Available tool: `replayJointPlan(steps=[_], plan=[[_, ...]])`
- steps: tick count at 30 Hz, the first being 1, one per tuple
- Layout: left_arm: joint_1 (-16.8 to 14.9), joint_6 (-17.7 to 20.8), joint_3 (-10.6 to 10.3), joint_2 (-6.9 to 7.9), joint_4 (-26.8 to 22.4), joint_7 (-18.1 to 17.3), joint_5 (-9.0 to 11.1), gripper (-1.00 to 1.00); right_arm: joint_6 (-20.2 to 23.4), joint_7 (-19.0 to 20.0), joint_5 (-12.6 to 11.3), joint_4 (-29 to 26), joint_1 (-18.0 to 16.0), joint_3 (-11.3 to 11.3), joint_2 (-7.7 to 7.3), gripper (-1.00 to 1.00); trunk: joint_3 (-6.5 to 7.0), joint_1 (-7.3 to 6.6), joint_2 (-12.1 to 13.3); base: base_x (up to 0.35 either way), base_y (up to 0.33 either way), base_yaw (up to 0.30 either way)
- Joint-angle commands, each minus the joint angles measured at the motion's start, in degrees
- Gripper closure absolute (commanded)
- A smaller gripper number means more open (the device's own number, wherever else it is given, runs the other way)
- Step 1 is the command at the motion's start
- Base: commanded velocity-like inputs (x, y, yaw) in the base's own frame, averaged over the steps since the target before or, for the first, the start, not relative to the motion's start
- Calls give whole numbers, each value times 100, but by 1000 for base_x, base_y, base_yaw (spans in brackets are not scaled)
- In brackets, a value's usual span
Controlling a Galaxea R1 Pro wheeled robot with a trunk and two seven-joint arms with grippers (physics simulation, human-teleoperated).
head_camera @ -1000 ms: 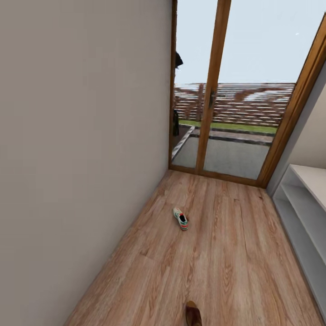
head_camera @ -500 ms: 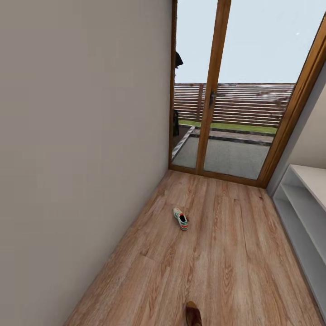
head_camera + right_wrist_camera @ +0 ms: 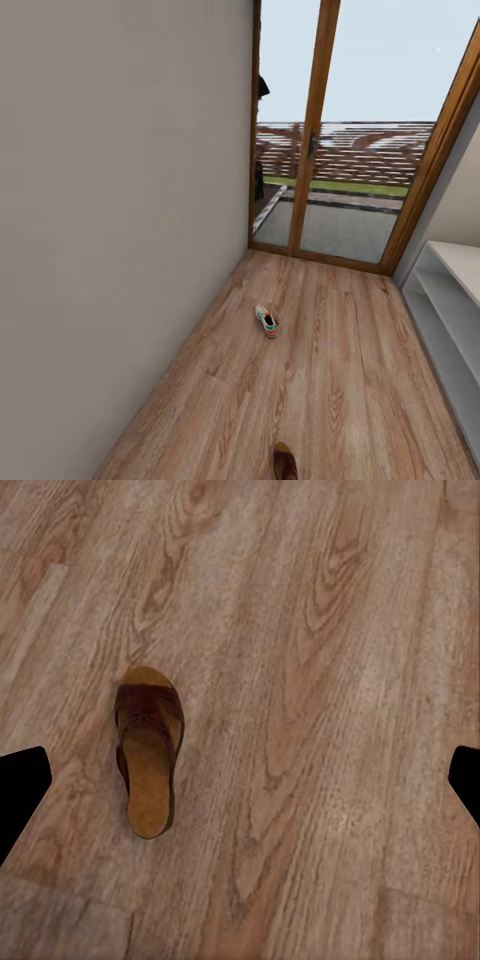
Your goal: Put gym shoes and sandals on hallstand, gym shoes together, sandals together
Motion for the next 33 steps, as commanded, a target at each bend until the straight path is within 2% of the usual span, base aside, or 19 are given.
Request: replayJointPlan(steps=[1,33], plan=[[-3,-18,3,0,4,-3,13,-100,-21,-1,-59,3,-3,15,-2,-100,-24,22,-44,0,0,0],[-3,-18,1,0,4,-3,16,-100,-17,1,-59,34,-3,33,-2,-100,-598,725,-1327,0,0,0]])
